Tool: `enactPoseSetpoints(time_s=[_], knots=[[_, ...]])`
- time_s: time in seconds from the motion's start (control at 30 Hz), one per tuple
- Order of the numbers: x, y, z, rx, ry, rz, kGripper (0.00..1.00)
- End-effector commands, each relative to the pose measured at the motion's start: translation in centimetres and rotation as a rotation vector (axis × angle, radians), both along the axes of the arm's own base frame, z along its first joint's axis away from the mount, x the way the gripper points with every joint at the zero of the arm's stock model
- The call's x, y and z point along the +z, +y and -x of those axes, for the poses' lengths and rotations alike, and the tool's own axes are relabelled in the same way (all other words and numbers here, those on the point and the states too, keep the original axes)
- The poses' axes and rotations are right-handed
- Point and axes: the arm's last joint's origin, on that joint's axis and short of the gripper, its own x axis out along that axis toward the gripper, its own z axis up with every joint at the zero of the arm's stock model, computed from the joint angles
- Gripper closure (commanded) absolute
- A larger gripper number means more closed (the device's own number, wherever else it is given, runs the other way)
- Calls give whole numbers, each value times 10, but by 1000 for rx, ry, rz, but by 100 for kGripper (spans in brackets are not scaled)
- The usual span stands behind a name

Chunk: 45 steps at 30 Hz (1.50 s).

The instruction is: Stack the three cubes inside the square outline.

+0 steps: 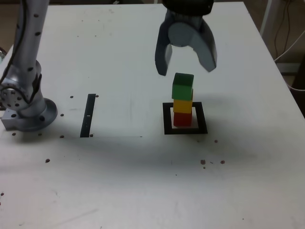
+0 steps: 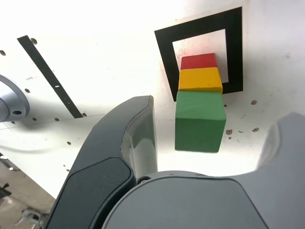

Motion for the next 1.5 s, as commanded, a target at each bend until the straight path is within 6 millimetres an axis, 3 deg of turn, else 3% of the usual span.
enactPoseSetpoints(time_s=[0.0,0.33,0.6,0.93,1.47], knots=[[8,1,5,3,-10,-4,2],[13,1,15,3,-13,-11,2],[15,12,65,34,27,-38,2],[-11,24,139,95,61,-46,2],[-65,15,199,105,79,5,2]])
